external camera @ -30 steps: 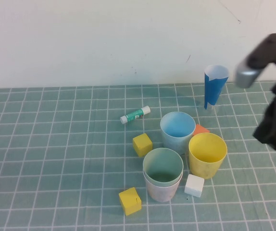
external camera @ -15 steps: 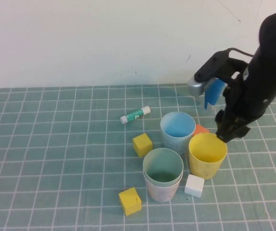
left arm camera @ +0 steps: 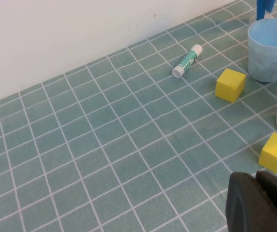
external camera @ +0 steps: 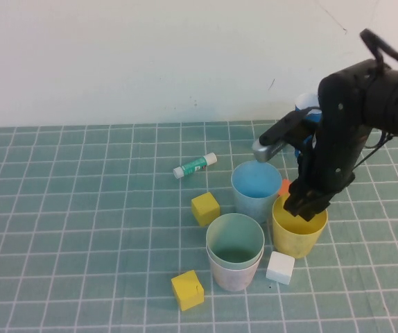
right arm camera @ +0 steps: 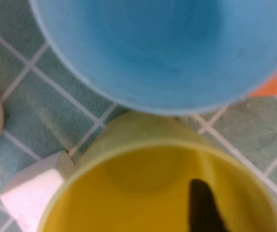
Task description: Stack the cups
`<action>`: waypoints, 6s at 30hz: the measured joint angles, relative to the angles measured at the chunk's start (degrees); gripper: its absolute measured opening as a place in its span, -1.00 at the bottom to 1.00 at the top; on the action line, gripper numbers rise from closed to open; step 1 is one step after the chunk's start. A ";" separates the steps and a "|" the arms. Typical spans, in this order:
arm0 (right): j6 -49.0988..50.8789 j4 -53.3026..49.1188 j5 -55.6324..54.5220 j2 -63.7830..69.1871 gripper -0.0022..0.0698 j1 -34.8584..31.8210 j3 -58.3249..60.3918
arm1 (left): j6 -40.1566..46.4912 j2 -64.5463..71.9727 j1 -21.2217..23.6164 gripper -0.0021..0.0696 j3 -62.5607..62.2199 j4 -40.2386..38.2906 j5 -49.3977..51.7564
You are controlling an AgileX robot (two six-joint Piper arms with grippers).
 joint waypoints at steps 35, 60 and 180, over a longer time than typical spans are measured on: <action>-9.23 7.93 14.24 4.21 -0.89 0.10 -32.93 | 0.23 0.00 0.00 -0.94 0.00 0.96 1.25; -2.39 6.58 13.91 11.24 0.22 -0.32 -32.58 | 0.12 0.00 0.00 -0.94 0.00 1.47 5.44; -40.25 40.83 -31.82 -77.07 -0.94 6.73 53.17 | -4.42 0.00 0.00 -0.94 4.77 -11.87 -0.38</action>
